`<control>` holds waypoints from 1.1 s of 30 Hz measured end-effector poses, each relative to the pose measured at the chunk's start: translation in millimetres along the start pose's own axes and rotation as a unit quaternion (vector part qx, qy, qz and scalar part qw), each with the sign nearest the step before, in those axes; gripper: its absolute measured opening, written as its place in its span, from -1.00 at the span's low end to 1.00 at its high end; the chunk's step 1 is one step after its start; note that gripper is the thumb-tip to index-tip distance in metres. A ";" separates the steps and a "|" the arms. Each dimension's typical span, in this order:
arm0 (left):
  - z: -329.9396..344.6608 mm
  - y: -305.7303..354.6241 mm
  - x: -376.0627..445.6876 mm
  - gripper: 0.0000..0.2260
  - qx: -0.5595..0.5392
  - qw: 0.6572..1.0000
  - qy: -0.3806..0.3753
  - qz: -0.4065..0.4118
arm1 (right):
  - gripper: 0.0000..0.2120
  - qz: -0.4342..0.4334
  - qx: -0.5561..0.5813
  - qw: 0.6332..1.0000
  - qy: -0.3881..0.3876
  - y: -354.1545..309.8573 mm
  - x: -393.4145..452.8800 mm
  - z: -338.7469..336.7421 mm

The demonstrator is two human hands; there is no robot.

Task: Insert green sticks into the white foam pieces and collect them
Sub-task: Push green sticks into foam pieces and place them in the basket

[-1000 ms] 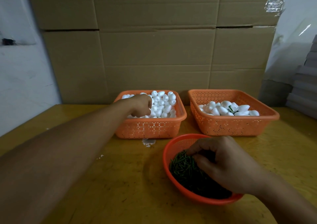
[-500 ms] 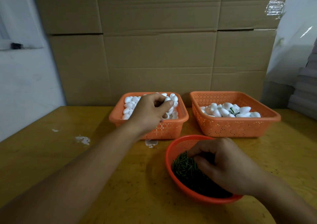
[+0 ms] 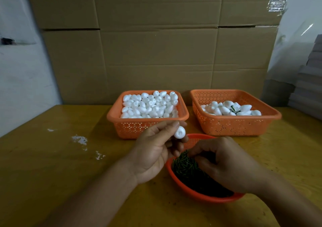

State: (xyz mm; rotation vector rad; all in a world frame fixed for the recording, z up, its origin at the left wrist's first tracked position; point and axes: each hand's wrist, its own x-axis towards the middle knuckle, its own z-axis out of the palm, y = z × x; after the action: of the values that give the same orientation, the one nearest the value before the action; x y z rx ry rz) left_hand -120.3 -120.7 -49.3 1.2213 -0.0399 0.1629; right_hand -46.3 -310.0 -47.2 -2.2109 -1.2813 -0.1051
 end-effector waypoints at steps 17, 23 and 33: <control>-1.1 -3.1 -5.6 -0.66 -0.032 0.996 -0.079 0.014 | -0.84 0.016 -0.058 0.997 -0.056 -7.4 1.4 -1.6; 4.5 -8.2 -6.5 -0.69 0.050 0.996 -0.041 0.058 | -0.54 0.062 -0.178 0.967 -0.168 -15.0 1.5 -3.4; 8.3 -7.8 -7.2 -0.87 0.055 0.996 -0.045 0.062 | -0.78 0.083 -0.196 0.962 -0.173 -18.4 6.1 13.6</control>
State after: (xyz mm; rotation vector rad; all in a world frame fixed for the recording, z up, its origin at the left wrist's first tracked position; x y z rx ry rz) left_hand -125.8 -131.8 -54.6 1.3359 -0.1873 0.2218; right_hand -61.0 -291.4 -48.4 -2.7649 -1.3357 0.1080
